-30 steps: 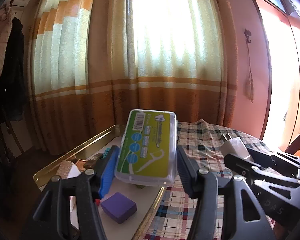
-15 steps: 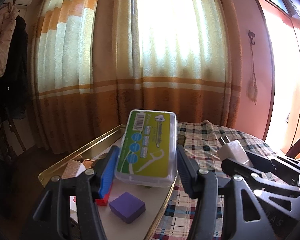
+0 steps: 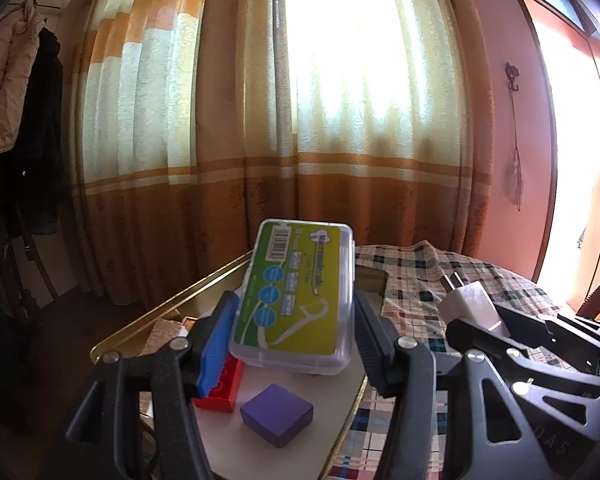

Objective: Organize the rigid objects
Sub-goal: 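Carry the floss box and white plug toward the tin tray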

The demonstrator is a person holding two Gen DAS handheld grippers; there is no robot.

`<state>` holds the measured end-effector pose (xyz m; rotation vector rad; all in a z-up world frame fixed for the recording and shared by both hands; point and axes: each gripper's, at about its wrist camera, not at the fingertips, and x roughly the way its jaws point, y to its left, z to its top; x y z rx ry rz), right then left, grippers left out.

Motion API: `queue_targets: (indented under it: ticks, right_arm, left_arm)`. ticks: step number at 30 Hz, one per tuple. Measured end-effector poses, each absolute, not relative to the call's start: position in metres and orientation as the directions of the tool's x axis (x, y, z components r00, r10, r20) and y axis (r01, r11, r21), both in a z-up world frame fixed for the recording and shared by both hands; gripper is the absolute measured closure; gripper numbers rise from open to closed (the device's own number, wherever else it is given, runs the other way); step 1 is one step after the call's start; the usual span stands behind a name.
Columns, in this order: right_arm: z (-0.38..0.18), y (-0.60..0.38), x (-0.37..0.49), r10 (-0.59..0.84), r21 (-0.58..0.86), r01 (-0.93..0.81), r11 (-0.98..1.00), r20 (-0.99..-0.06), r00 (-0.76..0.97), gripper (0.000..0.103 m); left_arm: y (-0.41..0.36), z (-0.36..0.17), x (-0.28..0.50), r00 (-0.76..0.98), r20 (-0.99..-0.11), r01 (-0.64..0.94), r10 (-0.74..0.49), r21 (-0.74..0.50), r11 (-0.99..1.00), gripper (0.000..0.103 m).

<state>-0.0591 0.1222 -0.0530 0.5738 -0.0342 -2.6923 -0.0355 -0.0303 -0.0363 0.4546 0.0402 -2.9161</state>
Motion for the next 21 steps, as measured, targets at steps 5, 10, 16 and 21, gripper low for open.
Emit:
queue_targets:
  ticks: [5,10,16,21]
  right_arm:
    - [-0.053,0.119,-0.06,-0.382,0.103,0.372,-0.922,-0.384,-0.84,0.062]
    - [-0.053,0.118,-0.061,-0.385,0.107,0.373,-0.922,-0.386,-0.839,0.062]
    - [-0.053,0.111,-0.061,-0.393,0.106,0.383,-0.918,-0.386,-0.834,0.062]
    - [-0.053,0.104,-0.06,-0.402,0.101,0.395,-0.913,-0.386,-0.831,0.062]
  left_arm:
    - [-0.035,-0.036,-0.035,-0.934,-0.304,0.199,-0.189,-0.002,-0.98,0.047]
    - [-0.038,-0.037,-0.035,-0.933,-0.304,0.205,-0.195,-0.004,-0.979,0.047]
    - [-0.043,-0.036,-0.035,-0.931,-0.305,0.215,-0.203,-0.007,-0.977,0.047]
    - [-0.047,-0.036,-0.036,-0.928,-0.306,0.225,-0.211,-0.011,-0.974,0.047]
